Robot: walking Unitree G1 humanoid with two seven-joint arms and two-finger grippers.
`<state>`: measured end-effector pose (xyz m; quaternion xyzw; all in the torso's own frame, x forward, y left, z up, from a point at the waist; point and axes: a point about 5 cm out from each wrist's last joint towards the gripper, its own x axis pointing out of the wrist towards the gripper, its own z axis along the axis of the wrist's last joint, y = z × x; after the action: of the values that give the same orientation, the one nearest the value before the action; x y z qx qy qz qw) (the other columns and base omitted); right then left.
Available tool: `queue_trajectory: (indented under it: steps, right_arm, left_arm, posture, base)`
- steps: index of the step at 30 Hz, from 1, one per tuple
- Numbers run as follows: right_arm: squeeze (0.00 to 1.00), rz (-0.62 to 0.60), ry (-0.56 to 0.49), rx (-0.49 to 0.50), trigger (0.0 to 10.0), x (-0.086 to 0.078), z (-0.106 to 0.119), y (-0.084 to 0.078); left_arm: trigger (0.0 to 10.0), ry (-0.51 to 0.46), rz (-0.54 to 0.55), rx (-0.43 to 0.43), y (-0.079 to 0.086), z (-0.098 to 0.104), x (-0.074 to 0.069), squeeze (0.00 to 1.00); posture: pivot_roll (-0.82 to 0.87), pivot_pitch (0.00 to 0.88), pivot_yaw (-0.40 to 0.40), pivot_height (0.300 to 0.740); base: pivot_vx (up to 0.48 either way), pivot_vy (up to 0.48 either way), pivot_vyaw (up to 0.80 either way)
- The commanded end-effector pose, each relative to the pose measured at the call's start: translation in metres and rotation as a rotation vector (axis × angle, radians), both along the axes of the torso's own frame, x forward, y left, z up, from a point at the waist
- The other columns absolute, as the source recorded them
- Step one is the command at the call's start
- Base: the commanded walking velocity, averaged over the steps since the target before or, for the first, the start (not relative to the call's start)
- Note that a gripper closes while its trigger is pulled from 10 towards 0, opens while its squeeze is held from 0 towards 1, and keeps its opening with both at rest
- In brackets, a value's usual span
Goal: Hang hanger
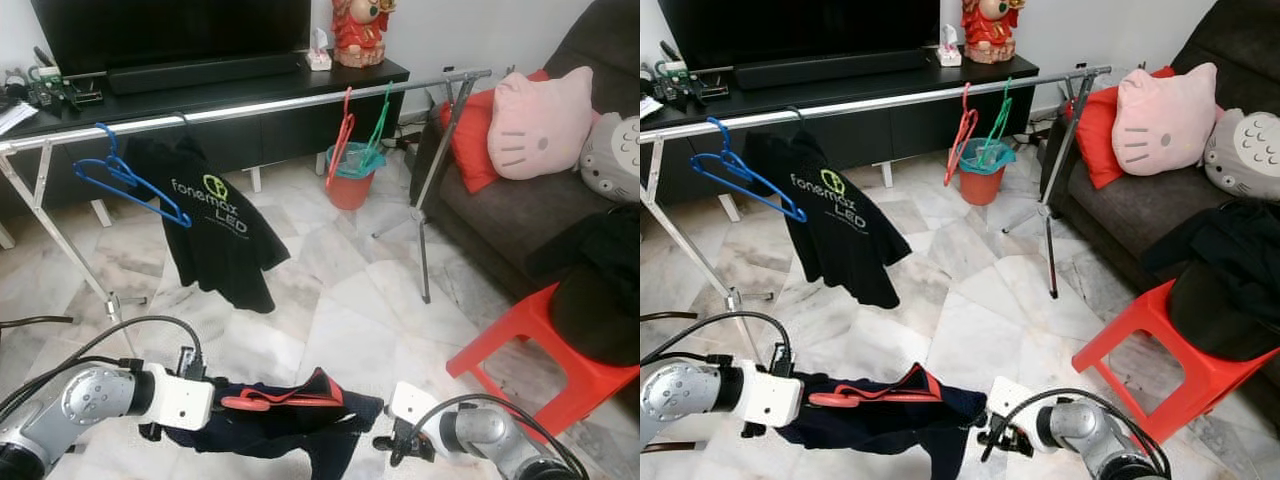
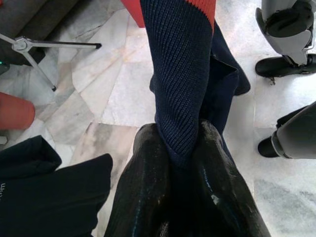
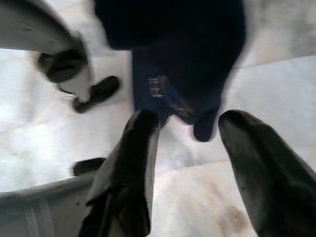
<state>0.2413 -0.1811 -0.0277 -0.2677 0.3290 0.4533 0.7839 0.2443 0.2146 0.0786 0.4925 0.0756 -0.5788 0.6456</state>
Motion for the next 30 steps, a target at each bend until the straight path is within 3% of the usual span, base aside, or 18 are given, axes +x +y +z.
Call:
queue_trajectory:
  steps: [1, 2, 3, 8, 9, 10, 11, 12, 17, 18, 19, 20, 21, 27, 28, 29, 30]
  right_arm:
    - [0.00, -0.032, -0.038, -0.042, 0.0, 0.004, 0.002, -0.007]
    - [0.00, -0.051, -0.057, -0.058, 2.0, 0.006, 0.002, -0.008]
    - [0.00, -0.102, -0.085, -0.083, 10.0, 0.010, 0.003, -0.011]
    - [0.00, -0.141, -0.066, -0.052, 10.0, 0.011, 0.003, -0.010]
    - [0.16, -0.128, -0.059, -0.034, 10.0, 0.010, 0.003, -0.008]
    - [0.18, -0.120, -0.051, -0.017, 10.0, 0.009, 0.003, -0.006]
    - [0.18, -0.114, -0.046, -0.009, 10.0, 0.009, 0.003, -0.005]
    - [0.00, -0.104, -0.046, 0.008, 10.0, 0.009, 0.003, -0.003]
    - [0.00, -0.106, 0.003, 0.058, 10.0, 0.006, 0.002, 0.002]
    - [0.20, -0.088, 0.020, 0.053, 10.0, 0.005, 0.000, 0.003]
    - [0.20, -0.083, 0.021, 0.052, 10.0, 0.004, 0.000, 0.003]
    - [0.71, -0.085, 0.023, 0.054, 10.0, 0.005, 0.000, 0.003]
    - [1.00, -0.090, 0.032, 0.062, 10.0, 0.004, 0.000, 0.003]
    - [1.00, -0.082, 0.035, 0.042, 10.0, 0.005, -0.001, 0.003]
    - [0.80, -0.066, 0.062, 0.053, 10.0, 0.002, -0.001, 0.004]
    - [0.73, -0.033, 0.094, 0.066, 10.0, -0.001, -0.002, 0.004]
    - [0.73, -0.033, 0.094, 0.066, 10.0, -0.001, -0.002, 0.004]
  left_arm:
    - [10.0, -0.036, -0.008, -0.026, -0.003, 0.011, 0.004, 0.00]
    - [10.0, -0.032, -0.008, -0.027, -0.003, 0.011, 0.004, 0.00]
    - [10.0, -0.028, -0.010, -0.026, -0.003, 0.011, 0.003, 0.00]
    - [10.0, -0.022, -0.013, -0.025, -0.004, 0.009, 0.001, 0.00]
    - [10.0, -0.022, -0.014, -0.024, -0.004, 0.009, 0.001, 0.00]
    - [10.0, -0.021, -0.015, -0.023, -0.004, 0.009, 0.001, 0.00]
    - [10.0, -0.021, -0.015, -0.023, -0.005, 0.009, 0.001, 0.00]
    - [10.0, -0.020, -0.016, -0.023, -0.005, 0.010, 0.001, 0.00]
    - [10.0, -0.015, -0.016, -0.015, -0.004, 0.010, 0.002, 0.00]
    - [10.0, -0.014, -0.016, -0.011, -0.004, 0.009, 0.002, 0.00]
    - [10.0, -0.013, -0.015, -0.010, -0.003, 0.009, 0.002, 0.00]
    - [10.0, -0.013, -0.015, -0.010, -0.003, 0.009, 0.002, 0.00]
    - [10.0, -0.013, -0.012, -0.012, -0.004, 0.009, 0.002, 0.00]
    - [10.0, -0.010, -0.009, -0.016, -0.005, 0.010, 0.002, 0.00]
    - [10.0, -0.009, -0.009, -0.017, -0.005, 0.010, 0.002, 0.00]
    - [10.0, -0.008, -0.008, -0.017, -0.005, 0.010, 0.002, 0.00]
    - [10.0, -0.008, -0.008, -0.017, -0.005, 0.010, 0.002, 0.00]
  posture:
    - [0.03, 0.000, -0.070, 0.740]
    - [0.03, 0.000, -0.069, 0.740]
    - [0.03, 0.000, -0.068, 0.740]
    - [0.03, 0.000, -0.065, 0.740]
    - [0.03, 0.000, -0.065, 0.740]
    - [0.03, 0.000, -0.064, 0.740]
    - [0.03, 0.000, -0.064, 0.740]
    - [0.03, 0.000, -0.063, 0.740]
    - [0.04, 0.000, -0.062, 0.740]
    - [0.04, 0.000, -0.062, 0.740]
    - [0.04, 0.000, -0.062, 0.740]
    - [0.04, 0.000, -0.062, 0.740]
    - [0.04, 0.000, -0.062, 0.740]
    - [0.04, 0.000, -0.062, 0.740]
    - [0.04, 0.000, -0.062, 0.740]
    - [0.04, 0.000, -0.061, 0.740]
    - [0.04, 0.000, -0.061, 0.740]
  base:
    - [0.000, 0.000, 0.00]
    - [0.000, 0.000, 0.00]
    - [0.000, 0.000, 0.00]
    - [0.000, 0.000, 0.00]
    - [0.000, 0.000, 0.00]
    - [0.000, 0.000, 0.00]
    - [0.000, 0.000, 0.00]
    - [0.000, 0.000, 0.00]
    - [0.000, 0.000, 0.00]
    - [0.000, 0.000, 0.00]
    - [0.000, 0.000, 0.00]
    - [0.000, 0.000, 0.00]
    - [0.000, 0.000, 0.00]
    - [0.000, 0.000, 0.00]
    - [0.000, 0.000, 0.00]
    - [0.000, 0.000, 0.00]
    - [0.000, 0.000, 0.00]
